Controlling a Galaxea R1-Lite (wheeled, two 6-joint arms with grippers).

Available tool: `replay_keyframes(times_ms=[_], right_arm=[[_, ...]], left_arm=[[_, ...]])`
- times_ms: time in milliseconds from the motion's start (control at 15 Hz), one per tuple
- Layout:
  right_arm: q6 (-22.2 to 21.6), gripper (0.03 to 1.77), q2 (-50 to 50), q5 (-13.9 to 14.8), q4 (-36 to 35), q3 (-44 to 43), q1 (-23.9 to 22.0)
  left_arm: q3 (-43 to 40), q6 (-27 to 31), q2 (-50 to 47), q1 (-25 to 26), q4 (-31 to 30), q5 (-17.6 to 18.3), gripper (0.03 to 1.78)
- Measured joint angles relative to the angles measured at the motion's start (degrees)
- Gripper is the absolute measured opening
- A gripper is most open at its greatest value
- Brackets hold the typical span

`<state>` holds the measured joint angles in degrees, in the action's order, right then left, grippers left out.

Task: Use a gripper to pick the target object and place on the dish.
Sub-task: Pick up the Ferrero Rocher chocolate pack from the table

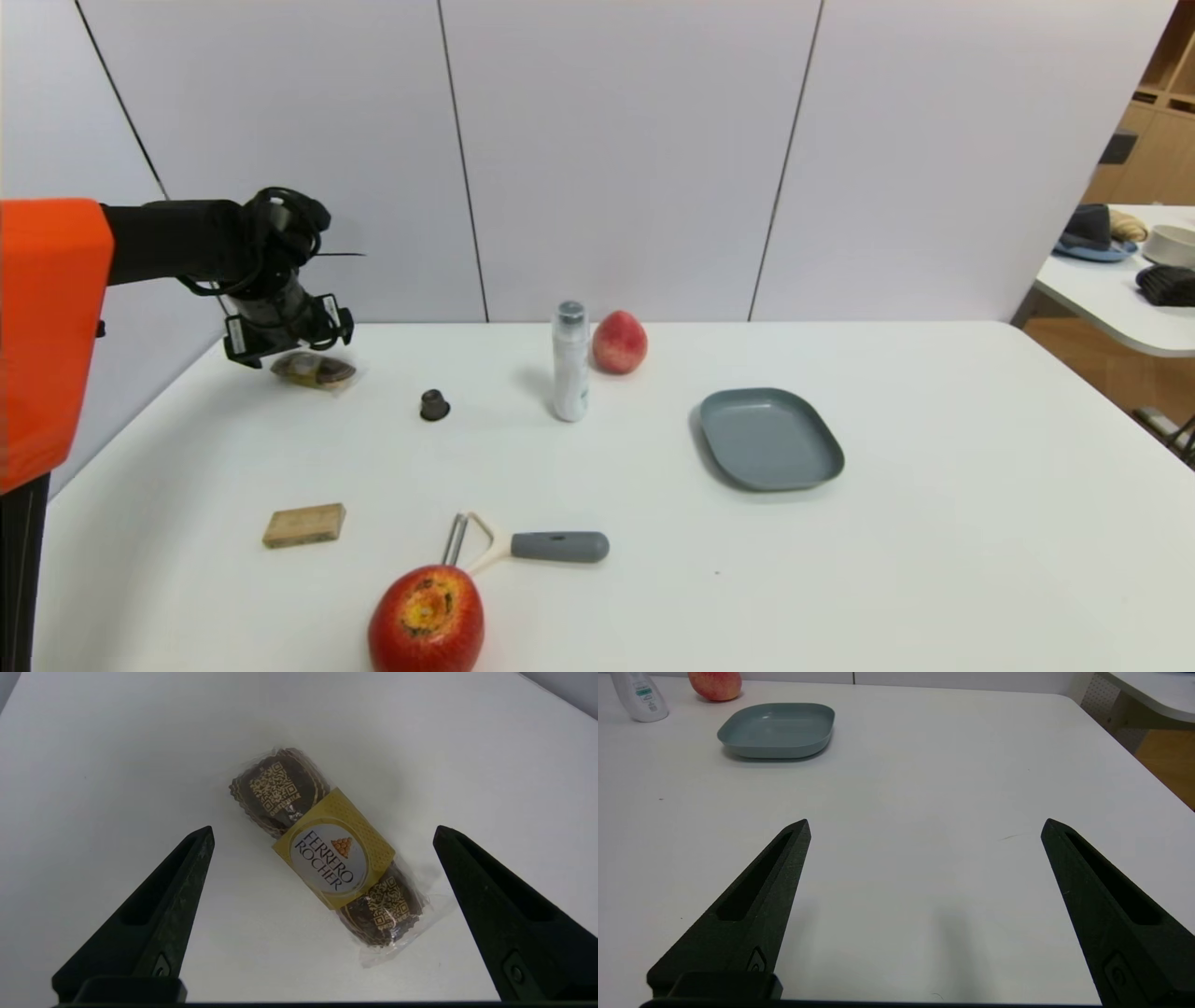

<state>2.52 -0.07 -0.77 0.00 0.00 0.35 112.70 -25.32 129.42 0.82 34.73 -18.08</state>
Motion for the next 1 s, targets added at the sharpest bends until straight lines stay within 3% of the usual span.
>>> replay_keyframes(times_ms=[1000], right_arm=[[0.0,1.71,0.0,0.0,0.0,0.0,0.0]], left_arm=[[0.0,-7.5,2.5,-0.9,-0.2,0.1,1.69]])
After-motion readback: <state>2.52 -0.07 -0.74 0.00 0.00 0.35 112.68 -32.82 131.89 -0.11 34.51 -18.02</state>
